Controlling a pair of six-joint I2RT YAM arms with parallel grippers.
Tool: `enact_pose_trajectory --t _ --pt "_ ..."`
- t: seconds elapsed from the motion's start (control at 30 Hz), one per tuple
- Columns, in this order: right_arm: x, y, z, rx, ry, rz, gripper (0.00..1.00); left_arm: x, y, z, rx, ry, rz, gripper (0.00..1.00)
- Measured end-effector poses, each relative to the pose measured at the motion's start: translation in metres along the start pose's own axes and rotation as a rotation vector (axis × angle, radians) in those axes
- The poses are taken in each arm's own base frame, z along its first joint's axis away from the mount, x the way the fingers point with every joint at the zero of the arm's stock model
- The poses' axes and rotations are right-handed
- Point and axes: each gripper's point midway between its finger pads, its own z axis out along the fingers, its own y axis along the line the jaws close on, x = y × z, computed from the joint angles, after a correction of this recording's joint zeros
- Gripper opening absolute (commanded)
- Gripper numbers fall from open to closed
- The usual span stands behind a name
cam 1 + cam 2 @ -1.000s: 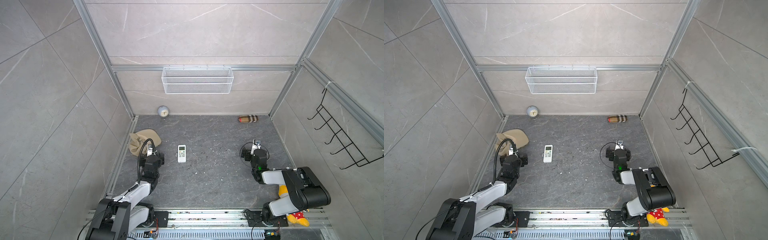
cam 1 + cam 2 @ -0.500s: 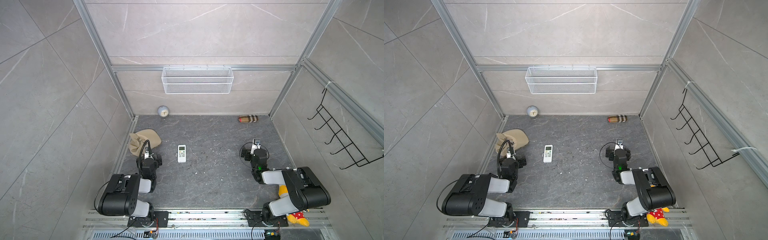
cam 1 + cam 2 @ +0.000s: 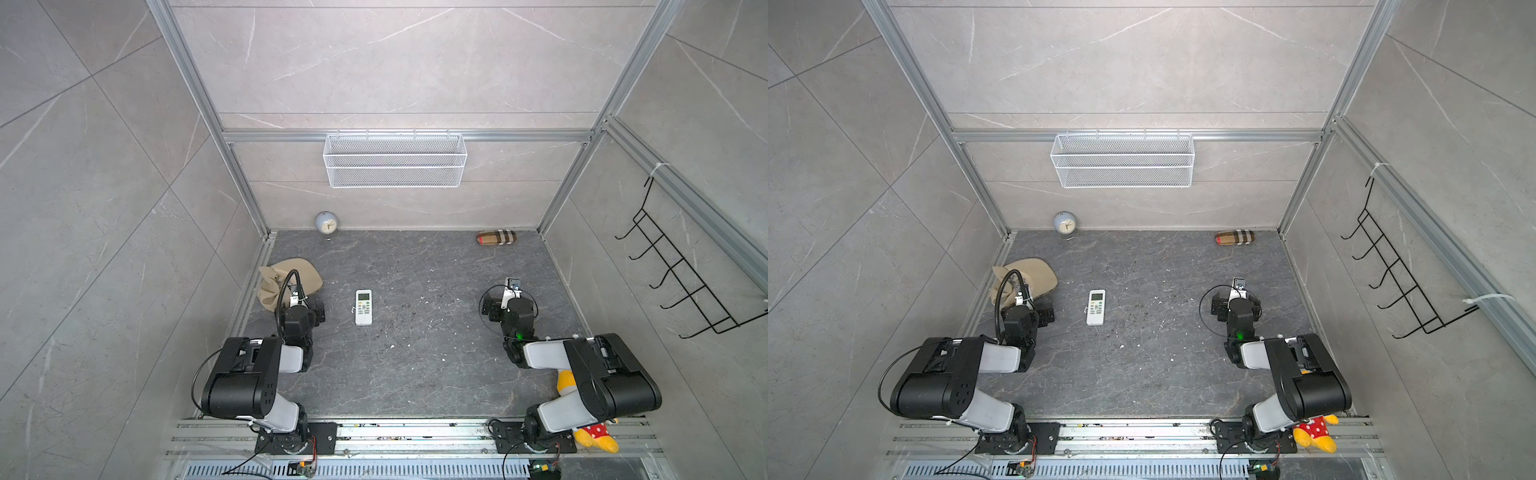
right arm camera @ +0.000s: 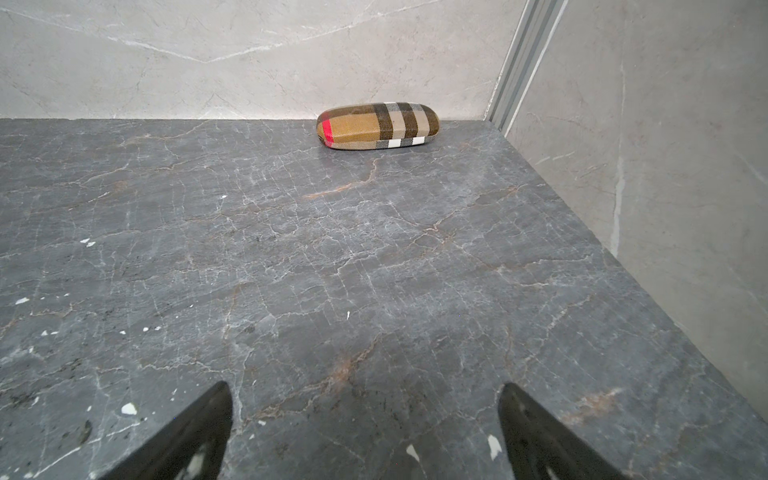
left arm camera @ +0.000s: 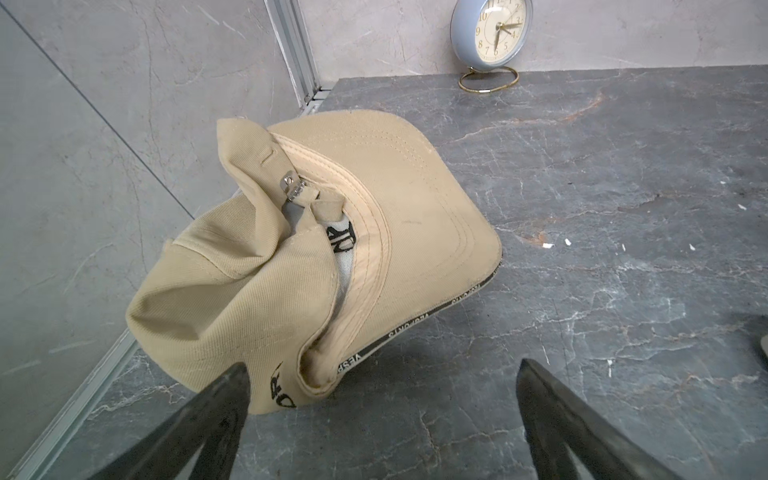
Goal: Load the batteries into the remote control
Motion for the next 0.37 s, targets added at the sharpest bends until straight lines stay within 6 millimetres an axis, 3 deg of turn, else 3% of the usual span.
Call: enact_pose_trajectory --t 0.37 --pt "0.0001 0.0001 0.0 0.0 0.0 0.0 0.99 0.0038 0.0056 0.007 0.02 0.045 -0.037 1.0"
